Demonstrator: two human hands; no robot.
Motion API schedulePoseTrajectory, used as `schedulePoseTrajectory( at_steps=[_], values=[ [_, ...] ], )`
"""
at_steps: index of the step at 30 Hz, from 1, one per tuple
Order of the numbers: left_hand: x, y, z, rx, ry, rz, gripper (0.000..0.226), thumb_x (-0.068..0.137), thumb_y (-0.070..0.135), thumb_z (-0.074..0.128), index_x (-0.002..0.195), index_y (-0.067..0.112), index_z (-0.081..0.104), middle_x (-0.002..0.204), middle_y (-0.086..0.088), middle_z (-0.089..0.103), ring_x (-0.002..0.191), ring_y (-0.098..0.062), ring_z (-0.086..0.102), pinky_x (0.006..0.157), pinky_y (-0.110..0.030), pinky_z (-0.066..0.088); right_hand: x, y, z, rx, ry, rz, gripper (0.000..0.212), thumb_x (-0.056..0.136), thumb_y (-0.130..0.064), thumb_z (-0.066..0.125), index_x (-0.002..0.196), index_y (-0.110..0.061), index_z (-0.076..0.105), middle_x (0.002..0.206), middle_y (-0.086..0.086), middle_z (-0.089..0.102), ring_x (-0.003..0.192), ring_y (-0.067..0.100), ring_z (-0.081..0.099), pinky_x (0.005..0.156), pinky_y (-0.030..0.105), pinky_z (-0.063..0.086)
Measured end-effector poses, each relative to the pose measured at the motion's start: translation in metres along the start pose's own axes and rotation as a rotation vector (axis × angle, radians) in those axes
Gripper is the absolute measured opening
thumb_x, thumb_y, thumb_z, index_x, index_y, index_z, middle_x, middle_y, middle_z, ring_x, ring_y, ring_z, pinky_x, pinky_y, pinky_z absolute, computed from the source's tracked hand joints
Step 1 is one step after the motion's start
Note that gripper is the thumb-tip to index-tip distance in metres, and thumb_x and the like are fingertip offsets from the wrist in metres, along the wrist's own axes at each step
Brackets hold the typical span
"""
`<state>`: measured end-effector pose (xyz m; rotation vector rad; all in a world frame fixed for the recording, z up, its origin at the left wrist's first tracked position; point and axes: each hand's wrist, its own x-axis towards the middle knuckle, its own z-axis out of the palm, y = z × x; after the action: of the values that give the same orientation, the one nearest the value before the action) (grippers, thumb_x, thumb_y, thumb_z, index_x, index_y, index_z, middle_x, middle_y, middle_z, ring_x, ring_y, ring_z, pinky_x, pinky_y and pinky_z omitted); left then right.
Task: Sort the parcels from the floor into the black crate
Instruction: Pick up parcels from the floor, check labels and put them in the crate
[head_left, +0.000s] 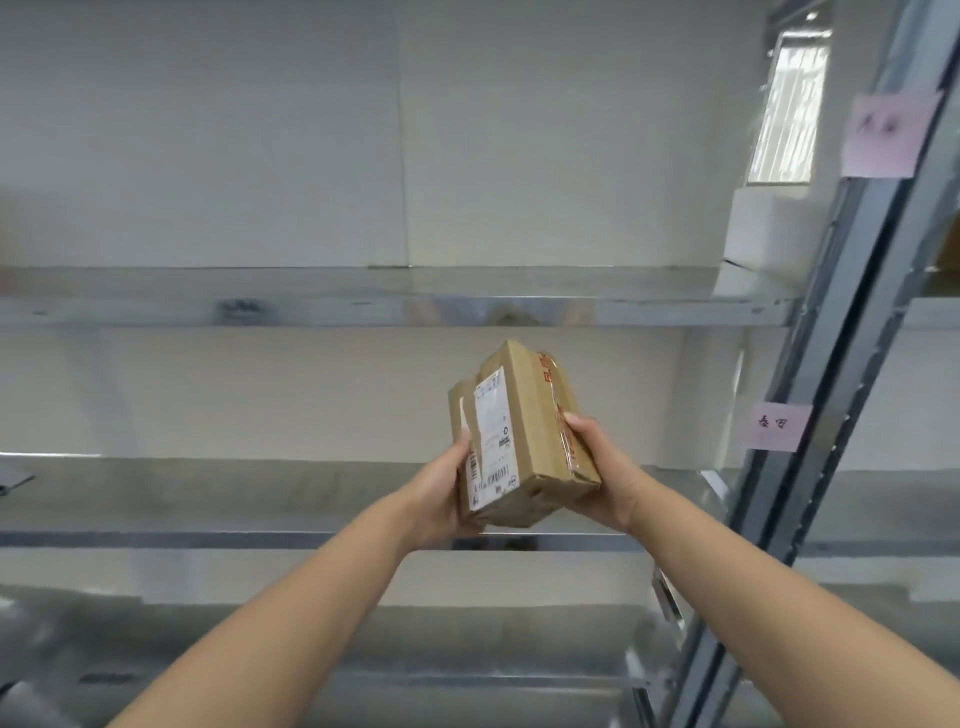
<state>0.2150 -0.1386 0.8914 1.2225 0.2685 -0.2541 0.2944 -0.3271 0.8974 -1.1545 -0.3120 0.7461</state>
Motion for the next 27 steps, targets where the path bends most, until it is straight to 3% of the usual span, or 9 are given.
schedulePoseTrajectory(
  at_steps=[3,6,9,13,15,18,21,23,27],
  values=[
    [-0.004,0.012,0.002,-0.081,0.081,0.133,0.051,0.099,0.052,0.02,0.116,0.027,0.061,0.106,0.0,0.073,0.092,-0.019,0.071,0.07,-0.033,0.054,0.002,-0.011,0.006,-0.227,0.173,-0.104,0.036,0.095,-0.039,0.042,0.128,-0.03,0.054,0.115,-0.001,0.067,0.089,0.012,0.063,0.067,0.024,0.051],
    [-0.012,0.024,0.007,-0.03,0.107,0.194,0.048,0.098,0.051,0.023,0.116,0.027,0.061,0.108,0.0,0.073,0.092,-0.019,0.071,0.061,-0.03,0.056,0.001,-0.015,0.007,-0.331,0.262,-0.137,0.047,0.092,-0.023,0.038,0.133,-0.046,0.042,0.088,-0.009,0.066,0.074,0.009,0.062,0.054,0.021,0.049],
    [-0.02,0.031,0.014,0.113,0.136,0.197,0.05,0.097,0.055,0.025,0.121,0.029,0.06,0.108,0.001,0.072,0.091,-0.018,0.07,0.066,-0.031,0.055,-0.005,-0.019,0.007,-0.266,0.184,-0.133,0.046,0.088,-0.023,0.04,0.128,-0.045,0.048,0.074,-0.01,0.067,0.063,0.007,0.063,0.054,0.025,0.052],
    [-0.029,0.031,0.027,0.184,0.144,0.261,0.045,0.097,0.054,0.029,0.129,0.033,0.051,0.111,0.001,0.071,0.092,-0.018,0.069,0.072,-0.033,0.056,-0.019,-0.026,0.011,-0.293,0.048,-0.146,0.066,0.077,-0.051,0.057,0.138,-0.039,0.035,0.114,-0.001,0.06,0.099,0.018,0.06,0.077,0.038,0.056],
    [-0.032,0.028,0.032,0.189,0.13,0.326,0.042,0.097,0.048,0.037,0.135,0.033,0.045,0.117,-0.001,0.069,0.098,-0.019,0.067,0.075,-0.035,0.056,-0.023,-0.027,0.012,-0.282,0.055,-0.146,0.08,0.075,-0.049,0.066,0.141,-0.041,0.022,0.127,0.004,0.055,0.113,0.027,0.056,0.087,0.049,0.053],
    [-0.034,0.022,0.035,0.104,0.157,0.382,0.066,0.084,0.041,0.06,0.143,0.029,0.034,0.128,-0.003,0.061,0.116,-0.018,0.057,0.1,-0.039,0.04,-0.025,-0.029,0.012,-0.149,0.077,-0.182,0.075,0.077,-0.041,0.068,0.14,-0.03,0.029,0.128,0.007,0.056,0.113,0.029,0.057,0.078,0.049,0.056],
    [-0.036,0.019,0.038,0.133,0.149,0.345,0.069,0.067,0.05,0.07,0.131,0.036,0.046,0.119,0.009,0.063,0.116,-0.008,0.05,0.111,-0.05,0.013,-0.028,-0.03,0.014,-0.074,0.047,-0.189,0.062,0.082,-0.043,0.062,0.135,-0.024,0.038,0.126,0.008,0.059,0.112,0.029,0.059,0.072,0.046,0.058],
    [-0.041,0.019,0.04,0.128,0.142,0.336,0.074,0.065,0.051,0.07,0.133,0.036,0.044,0.108,0.007,0.067,0.107,-0.012,0.056,0.108,-0.05,0.025,-0.031,-0.031,0.015,-0.084,0.033,-0.192,0.063,0.08,-0.044,0.063,0.135,-0.023,0.04,0.125,0.007,0.061,0.112,0.028,0.06,0.073,0.046,0.058],
    [-0.05,0.021,0.039,0.065,0.213,0.445,0.067,0.073,0.038,0.073,0.132,0.02,0.046,0.083,0.004,0.072,0.081,-0.014,0.069,0.077,-0.037,0.057,-0.034,-0.026,0.02,-0.026,-0.005,-0.179,0.071,0.071,-0.044,0.066,0.134,-0.022,0.042,0.125,0.007,0.062,0.108,0.025,0.063,0.074,0.042,0.058]
  ],
)
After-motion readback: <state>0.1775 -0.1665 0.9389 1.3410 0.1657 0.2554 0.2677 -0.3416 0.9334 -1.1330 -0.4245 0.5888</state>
